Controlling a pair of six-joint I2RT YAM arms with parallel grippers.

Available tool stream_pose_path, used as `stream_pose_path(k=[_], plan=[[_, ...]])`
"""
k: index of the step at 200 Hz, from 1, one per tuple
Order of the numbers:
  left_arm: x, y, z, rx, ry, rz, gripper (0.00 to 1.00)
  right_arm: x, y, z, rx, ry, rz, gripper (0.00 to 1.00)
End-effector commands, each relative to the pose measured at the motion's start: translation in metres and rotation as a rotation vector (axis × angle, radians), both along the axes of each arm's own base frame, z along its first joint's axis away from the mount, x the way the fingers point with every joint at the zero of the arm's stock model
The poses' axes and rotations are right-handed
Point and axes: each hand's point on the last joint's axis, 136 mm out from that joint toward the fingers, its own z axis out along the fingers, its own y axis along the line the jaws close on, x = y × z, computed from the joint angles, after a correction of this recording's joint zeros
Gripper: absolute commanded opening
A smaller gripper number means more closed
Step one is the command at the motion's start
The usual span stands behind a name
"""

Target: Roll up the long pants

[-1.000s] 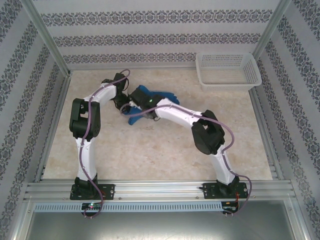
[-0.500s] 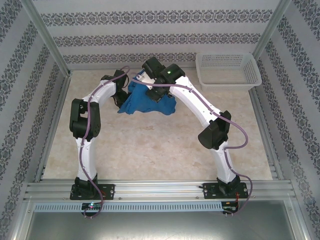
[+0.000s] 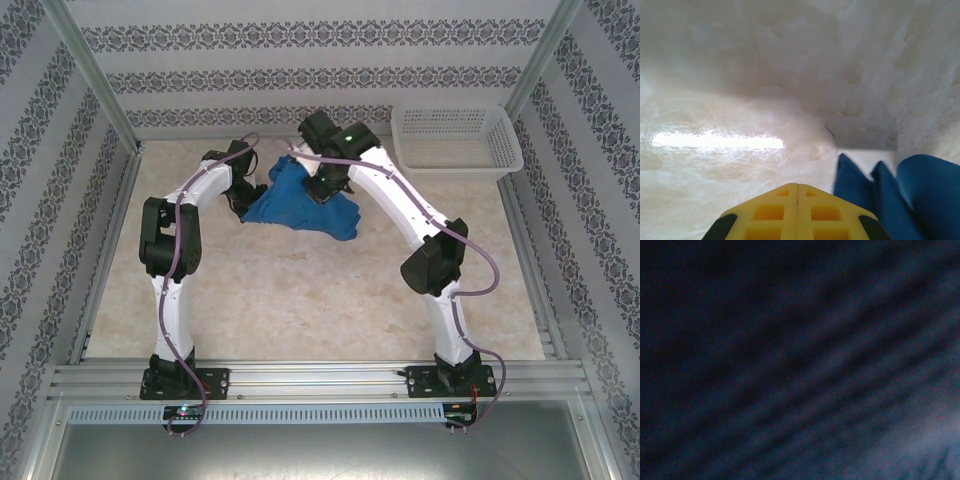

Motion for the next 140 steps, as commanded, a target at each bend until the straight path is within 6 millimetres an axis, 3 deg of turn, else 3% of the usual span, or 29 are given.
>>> stream_pose_path(k=[1, 40, 87, 140], plan=[[-0.007, -0.005, 0.010, 0.004, 0.007, -0.026, 0.00, 0.032, -0.028, 0.077, 0.244, -0.142, -0.161, 0.00], [-0.008, -0.002, 0.011, 0.012, 0.009, -0.031, 0.00, 0.071, -0.069, 0.114, 0.478, -0.195, -0.336, 0.00], [-0.004, -0.001, 0.015, 0.016, 0.006, -0.032, 0.00, 0.110, -0.134, 0.165, 0.786, -0.274, -0.507, 0.00], [0.000, -0.002, 0.015, 0.006, 0.006, -0.022, 0.00, 0.132, -0.202, 0.212, 0.950, -0.374, -0.668, 0.00]])
